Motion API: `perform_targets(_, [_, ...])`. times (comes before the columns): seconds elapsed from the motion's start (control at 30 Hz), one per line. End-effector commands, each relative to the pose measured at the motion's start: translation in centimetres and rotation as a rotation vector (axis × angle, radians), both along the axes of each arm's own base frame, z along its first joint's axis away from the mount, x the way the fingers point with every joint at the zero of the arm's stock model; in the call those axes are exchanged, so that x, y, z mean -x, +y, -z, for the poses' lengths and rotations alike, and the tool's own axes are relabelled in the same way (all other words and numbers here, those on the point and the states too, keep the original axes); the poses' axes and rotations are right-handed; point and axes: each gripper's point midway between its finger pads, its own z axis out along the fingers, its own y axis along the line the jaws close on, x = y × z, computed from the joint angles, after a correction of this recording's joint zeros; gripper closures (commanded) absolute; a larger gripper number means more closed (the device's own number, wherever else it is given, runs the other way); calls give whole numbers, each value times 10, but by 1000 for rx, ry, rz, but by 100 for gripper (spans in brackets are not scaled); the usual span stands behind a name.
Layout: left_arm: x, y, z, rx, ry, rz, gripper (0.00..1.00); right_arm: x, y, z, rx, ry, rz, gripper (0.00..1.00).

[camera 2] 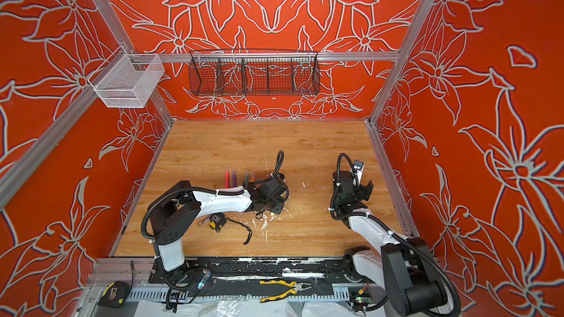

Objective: Insert the pens into the pen caps

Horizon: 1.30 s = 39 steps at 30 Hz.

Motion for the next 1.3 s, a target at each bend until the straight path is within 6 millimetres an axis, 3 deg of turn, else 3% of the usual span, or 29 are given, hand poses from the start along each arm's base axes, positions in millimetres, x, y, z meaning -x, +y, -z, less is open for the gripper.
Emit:
perform_targets(0.0, [-1, 7, -15, -52, -26, 5, 51, -21, 1, -38, 26, -133, -28, 4])
perform_targets(0.17, [-18, 16, -73, -14, -165, -21, 26, -25, -5, -14, 40, -72, -8, 2])
perform_targets(0.2, [-21, 19, -86, 5, -185, -32, 1, -25, -7, -9, 41, -57, -5, 2])
perform_targets(0.3, [-33, 45, -132, 54, -291, -113, 3, -26, -11, 0, 26, -43, 6, 2])
perform_targets(0.37, [-45, 76, -161, 53, -399, -203, 3, -31, -2, 8, -6, -50, -67, 2])
perform_targets(0.43, [-56, 126, -183, 18, -529, -375, 3, -42, 9, 7, 3, -80, -162, 2])
perform_targets(0.5, [-61, 163, -195, 20, -599, -450, 3, -49, 24, 15, -19, -19, -261, 2])
perform_targets(0.57, [-62, 186, -194, -39, -711, -408, 3, -58, 39, 18, -11, -37, -360, 2])
perform_targets(0.63, [-60, 212, -188, -157, -914, -382, 3, -59, 41, 21, -24, -9, -375, 2])
perform_targets(0.7, [-53, 242, -170, -220, -989, -391, 3, -60, 41, 21, -25, -19, -376, 2])
perform_targets(0.8, [-54, 308, -117, -228, -819, -544, 3, -60, 41, 21, -25, -17, -376, 2])
perform_targets(0.87, [-52, 345, -90, -222, -703, -694, 3, -55, 47, 32, -48, -12, -432, 2])
perform_targets(0.93, [-61, 349, -86, -216, -691, -673, 3, -54, 50, 26, -28, -103, -465, 3])
perform_targets(1.1, [-83, 330, -79, -194, -752, -522, 3, -54, 43, 26, -34, -79, -416, 3])
perform_targets(1.27, [-81, 348, -74, -143, -754, -603, 3, -56, 41, 27, -40, -65, -402, 2])
